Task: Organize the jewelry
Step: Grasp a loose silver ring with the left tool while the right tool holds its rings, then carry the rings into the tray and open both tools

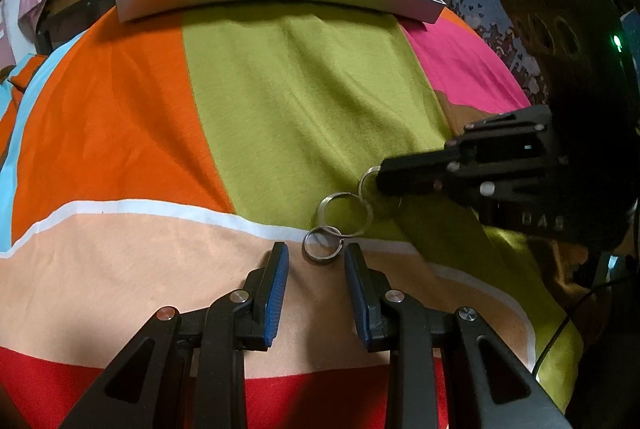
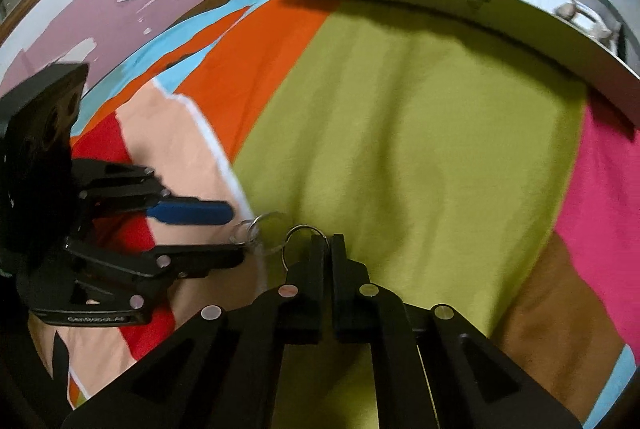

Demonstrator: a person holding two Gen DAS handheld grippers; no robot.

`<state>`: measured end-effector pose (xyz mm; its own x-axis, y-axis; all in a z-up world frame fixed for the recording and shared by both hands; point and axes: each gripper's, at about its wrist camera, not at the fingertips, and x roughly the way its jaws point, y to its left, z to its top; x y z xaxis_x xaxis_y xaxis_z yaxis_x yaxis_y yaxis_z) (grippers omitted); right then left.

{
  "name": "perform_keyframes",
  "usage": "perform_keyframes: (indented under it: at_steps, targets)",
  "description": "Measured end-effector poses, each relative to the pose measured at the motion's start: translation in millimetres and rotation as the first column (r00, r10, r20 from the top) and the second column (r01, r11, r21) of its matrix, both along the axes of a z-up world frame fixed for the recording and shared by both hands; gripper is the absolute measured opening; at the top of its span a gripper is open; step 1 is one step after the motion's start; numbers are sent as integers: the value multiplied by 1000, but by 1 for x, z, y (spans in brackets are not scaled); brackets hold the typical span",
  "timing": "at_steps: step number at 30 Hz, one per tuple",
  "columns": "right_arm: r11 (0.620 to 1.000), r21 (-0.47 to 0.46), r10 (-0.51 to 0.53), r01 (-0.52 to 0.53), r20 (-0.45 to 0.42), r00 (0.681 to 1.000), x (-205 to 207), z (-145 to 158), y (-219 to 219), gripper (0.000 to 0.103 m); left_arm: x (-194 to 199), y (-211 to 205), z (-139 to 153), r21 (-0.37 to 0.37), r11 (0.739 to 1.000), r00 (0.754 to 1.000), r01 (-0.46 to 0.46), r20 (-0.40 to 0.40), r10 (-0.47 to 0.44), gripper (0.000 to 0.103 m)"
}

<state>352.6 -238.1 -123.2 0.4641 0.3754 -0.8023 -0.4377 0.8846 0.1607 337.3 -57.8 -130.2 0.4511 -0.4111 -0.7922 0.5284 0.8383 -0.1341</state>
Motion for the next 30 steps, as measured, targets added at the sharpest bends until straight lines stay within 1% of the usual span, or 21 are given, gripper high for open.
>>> perform_keyframes:
  at_steps: [3,6,7,8,10,12,15,18,22,24,27,30]
  targets:
    - [1000,1,-29,29,10,1000,2,3,-8,3,0,-5,-1,21,1000,1000,5,10,-5,28]
    - [999,2,-44,44,17,999,3,3,-14,3,0,-12,-2,60,998,1000,10,27,-12,28]
    - [999,2,-46,46,18,999,3,3,-15,3,0,-16,-2,73,997,999,14,36,-16,26]
    - [999,3,-47,47,22,999,3,2,-15,3,-1,-18,-1,87,996,999,17,48,-21,19]
    - [999,11,-48,47,33,998,3,4,-16,3,-2,-20,-1,98,995,998,11,57,-17,20]
    - [998,28,-51,49,50,997,0,9,-20,2,-3,-17,1,83,997,999,4,54,-9,20]
    - [997,51,-62,58,94,994,-3,22,-25,1,-1,-11,8,46,999,999,-29,47,27,20]
    - [995,77,-77,67,135,988,-4,36,-32,1,-2,-6,21,25,998,995,-65,76,63,20]
    - [992,98,-98,81,191,977,-4,54,-41,1,-1,-2,41,19,994,987,-107,120,104,20]
    - [990,111,-104,82,208,973,-3,62,-43,1,2,-1,50,13,992,983,-127,135,124,20]
    - [988,128,-116,87,238,964,-1,73,-46,1,13,2,63,-16,987,976,-161,146,162,20]
    - [982,162,-140,98,274,951,8,93,-51,1,31,1,78,-49,980,967,-193,158,198,20]
